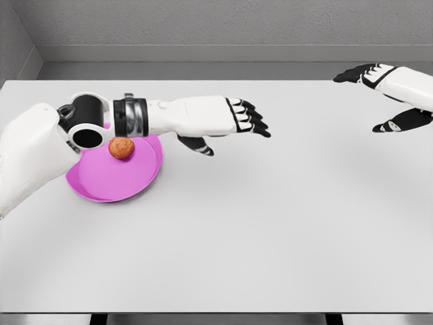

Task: Put the apple on the plate with both arms

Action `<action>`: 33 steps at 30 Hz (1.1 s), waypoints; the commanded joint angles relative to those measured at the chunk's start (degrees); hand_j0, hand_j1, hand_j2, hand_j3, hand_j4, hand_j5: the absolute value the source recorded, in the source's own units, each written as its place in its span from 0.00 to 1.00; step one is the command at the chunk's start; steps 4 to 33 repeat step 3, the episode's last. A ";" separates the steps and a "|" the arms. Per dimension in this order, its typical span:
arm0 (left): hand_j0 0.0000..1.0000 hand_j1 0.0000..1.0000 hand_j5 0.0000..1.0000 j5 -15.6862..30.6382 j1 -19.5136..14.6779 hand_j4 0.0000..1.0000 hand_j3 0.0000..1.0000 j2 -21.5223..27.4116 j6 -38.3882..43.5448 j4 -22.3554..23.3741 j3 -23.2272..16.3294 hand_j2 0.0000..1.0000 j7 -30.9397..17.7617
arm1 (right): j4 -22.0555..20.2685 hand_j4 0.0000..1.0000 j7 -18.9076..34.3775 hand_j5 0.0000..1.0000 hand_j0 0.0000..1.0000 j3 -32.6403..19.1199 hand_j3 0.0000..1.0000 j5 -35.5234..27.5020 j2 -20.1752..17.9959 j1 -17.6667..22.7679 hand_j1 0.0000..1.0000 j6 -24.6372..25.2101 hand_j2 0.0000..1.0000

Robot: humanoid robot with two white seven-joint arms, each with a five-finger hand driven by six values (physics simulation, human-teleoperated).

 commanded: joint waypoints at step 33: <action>1.00 1.00 1.00 0.38 0.09 1.00 1.00 -1.01 0.10 -0.06 0.01 1.00 0.04 | -0.01 1.00 -0.03 1.00 1.00 -0.06 1.00 -0.43 -1.20 0.09 1.00 0.17 1.00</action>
